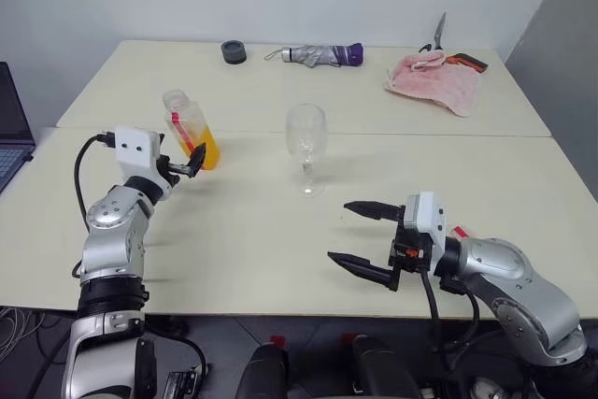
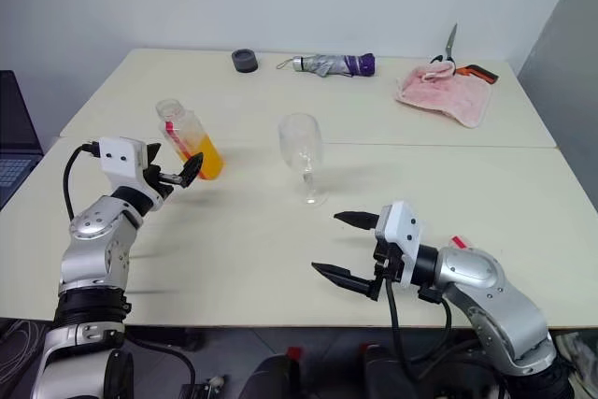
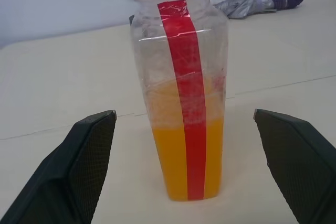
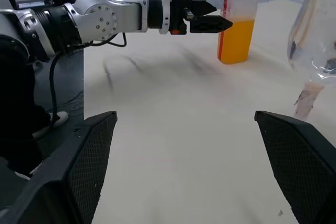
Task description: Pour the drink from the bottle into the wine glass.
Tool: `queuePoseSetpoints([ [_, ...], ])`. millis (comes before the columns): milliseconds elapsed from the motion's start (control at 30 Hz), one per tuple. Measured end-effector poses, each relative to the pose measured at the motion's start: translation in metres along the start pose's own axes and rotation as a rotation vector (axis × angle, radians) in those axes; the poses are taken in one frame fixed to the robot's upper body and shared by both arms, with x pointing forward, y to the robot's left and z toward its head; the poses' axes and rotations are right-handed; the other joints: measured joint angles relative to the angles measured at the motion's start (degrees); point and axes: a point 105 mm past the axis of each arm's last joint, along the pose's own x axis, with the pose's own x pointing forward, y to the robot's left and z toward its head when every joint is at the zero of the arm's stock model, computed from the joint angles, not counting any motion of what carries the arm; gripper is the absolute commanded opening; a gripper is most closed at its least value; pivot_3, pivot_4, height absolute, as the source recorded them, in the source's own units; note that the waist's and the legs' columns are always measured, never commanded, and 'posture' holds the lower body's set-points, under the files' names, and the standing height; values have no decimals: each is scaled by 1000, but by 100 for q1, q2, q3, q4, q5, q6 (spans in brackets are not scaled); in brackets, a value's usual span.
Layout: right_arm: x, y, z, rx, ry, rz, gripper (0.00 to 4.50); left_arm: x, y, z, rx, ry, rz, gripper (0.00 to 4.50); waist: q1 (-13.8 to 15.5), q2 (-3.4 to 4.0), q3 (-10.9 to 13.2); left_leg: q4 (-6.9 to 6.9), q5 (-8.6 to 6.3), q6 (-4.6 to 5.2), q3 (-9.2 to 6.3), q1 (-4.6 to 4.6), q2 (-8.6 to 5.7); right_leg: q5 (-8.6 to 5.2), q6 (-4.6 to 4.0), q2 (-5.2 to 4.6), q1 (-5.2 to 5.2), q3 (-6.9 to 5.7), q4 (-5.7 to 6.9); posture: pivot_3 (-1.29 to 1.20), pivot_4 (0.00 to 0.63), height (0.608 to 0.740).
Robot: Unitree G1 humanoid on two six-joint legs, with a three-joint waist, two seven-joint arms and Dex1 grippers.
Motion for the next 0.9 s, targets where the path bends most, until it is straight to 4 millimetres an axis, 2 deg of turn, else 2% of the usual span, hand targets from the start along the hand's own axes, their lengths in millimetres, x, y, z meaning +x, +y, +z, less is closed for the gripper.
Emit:
queuePoseSetpoints([
  [400, 4, -5, 8, -4, -21, -25, 4484, 19, 2, 13, 3, -29, -21, 4500, 2, 0, 0, 1, 0, 0, -1, -2, -2, 0, 0, 1, 0, -4, 0, 0, 150, 740],
  [533, 10, -7, 19, 13, -76, -35, 4484, 27, 0, 16, 5, -34, -38, 4500, 1, 0, 0, 2, 0, 0, -3, -3, -2, 0, 0, 1, 0, -5, 1, 0, 150, 740],
  [900, 14, -20, 32, 8, -124, -130, 4484, 34, -2, 18, 7, -40, -59, 4500, 1, 0, 0, 2, 0, 0, -5, -6, -3, 0, 0, 1, -1, -7, 1, 0, 150, 740],
])
